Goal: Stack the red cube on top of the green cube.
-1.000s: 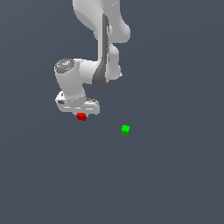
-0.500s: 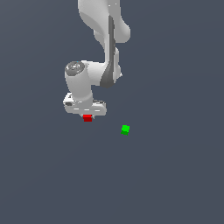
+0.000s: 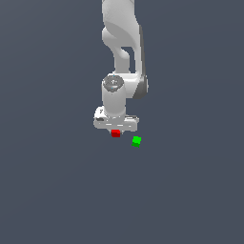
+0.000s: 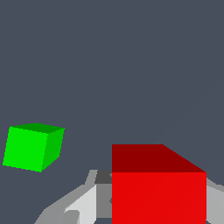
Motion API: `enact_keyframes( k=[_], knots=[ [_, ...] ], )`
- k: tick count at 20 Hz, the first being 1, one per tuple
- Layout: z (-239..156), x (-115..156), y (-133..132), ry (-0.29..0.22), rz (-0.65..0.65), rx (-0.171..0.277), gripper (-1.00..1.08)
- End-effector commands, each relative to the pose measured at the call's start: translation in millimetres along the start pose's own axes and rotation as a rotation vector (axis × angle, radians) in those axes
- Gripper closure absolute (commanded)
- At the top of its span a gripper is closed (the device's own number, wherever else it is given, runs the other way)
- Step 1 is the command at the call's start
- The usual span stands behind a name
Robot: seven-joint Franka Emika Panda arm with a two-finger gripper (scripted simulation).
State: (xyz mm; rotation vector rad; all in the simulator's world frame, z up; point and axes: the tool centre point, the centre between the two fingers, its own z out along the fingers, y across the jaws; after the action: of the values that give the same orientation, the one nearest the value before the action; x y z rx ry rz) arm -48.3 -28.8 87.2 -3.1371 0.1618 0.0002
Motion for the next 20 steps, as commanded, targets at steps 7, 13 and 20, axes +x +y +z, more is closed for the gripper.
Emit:
enact_keyframes(
  k=[7, 13, 20],
  knots=[
    [18, 4, -81, 0.001, 0.000, 0.000, 1.08],
    [24, 7, -107, 0.000, 0.000, 0.000, 1.08],
    [25, 8, -109, 0.000, 0.000, 0.000, -0.92]
  ],
)
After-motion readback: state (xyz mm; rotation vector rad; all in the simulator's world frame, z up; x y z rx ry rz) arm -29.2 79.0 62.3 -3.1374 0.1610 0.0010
